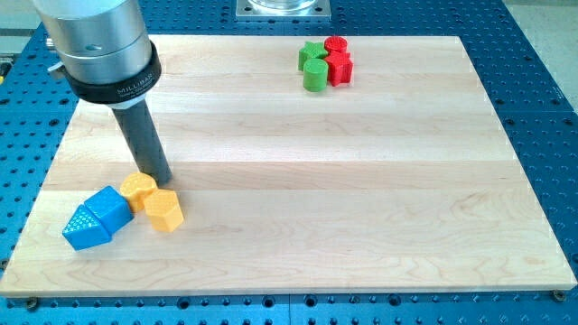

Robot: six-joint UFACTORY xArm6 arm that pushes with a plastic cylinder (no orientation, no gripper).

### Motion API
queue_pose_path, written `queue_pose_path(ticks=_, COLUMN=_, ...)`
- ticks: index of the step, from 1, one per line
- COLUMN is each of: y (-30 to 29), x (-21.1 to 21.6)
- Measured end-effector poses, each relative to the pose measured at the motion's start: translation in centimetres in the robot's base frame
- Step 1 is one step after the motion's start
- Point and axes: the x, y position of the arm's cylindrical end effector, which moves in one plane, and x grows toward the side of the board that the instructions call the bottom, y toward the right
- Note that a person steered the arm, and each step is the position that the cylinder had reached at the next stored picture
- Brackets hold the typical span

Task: Move the blue triangle to the bottom side of the blue cube

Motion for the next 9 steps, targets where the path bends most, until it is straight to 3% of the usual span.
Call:
queue_pose_path(ticks=2, y=-1.1, x=-0.8)
queue_pose_path(ticks=3, y=-5.0, x=-1.2)
queue_pose_path(ticks=4, y=-13.4, x=0.9)
queue_pose_path(ticks=5, y=-13.7, x=6.3)
queue_pose_path(ticks=6, y=-6.6, x=8.5)
queue_pose_path(ticks=7, y=-2.9, x=7.8)
queue_pose_path(ticks=9, y=-7.5, x=8.1)
